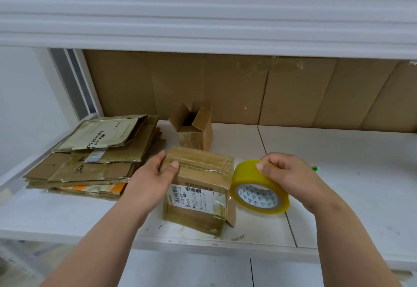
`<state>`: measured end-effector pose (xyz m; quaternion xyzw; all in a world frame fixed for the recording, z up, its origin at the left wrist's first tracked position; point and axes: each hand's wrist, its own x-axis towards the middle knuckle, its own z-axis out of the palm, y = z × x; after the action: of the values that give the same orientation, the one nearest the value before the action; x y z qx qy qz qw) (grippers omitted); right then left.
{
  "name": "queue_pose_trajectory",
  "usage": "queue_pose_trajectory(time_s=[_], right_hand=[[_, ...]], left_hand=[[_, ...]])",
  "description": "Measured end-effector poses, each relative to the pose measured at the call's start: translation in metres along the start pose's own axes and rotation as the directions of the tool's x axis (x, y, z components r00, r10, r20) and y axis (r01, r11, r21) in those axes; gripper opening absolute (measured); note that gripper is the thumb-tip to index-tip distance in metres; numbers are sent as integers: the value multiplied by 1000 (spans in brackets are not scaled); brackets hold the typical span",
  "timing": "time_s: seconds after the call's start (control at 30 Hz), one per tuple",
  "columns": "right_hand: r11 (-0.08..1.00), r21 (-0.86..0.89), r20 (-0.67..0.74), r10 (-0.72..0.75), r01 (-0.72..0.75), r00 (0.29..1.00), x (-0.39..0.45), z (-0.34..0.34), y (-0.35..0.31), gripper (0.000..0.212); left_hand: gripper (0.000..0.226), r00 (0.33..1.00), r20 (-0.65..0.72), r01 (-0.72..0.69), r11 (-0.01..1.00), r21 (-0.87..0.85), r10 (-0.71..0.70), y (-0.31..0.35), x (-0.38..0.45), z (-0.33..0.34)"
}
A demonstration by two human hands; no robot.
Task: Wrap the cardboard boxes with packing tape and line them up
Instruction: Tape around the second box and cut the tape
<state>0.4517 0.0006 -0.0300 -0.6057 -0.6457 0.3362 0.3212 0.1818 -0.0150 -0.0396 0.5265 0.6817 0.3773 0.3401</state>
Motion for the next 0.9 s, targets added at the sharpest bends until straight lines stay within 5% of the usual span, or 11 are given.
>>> queue_pose_trajectory(time_s=[0.63,0.77,0.9], right_hand=[[961,275,80,13,-35,997,-28,31,15,25],[930,359,115,42,-81,992,-34,27,18,32],[912,399,164,31,-95,986,-36,31,21,37]], left_hand=[[33,976,219,67,948,-312,3,-20,62,3],[35,987,160,37,982,-184,-7,-12,74,11],[38,980,-44,-177,956,234,192,-5,75,31]])
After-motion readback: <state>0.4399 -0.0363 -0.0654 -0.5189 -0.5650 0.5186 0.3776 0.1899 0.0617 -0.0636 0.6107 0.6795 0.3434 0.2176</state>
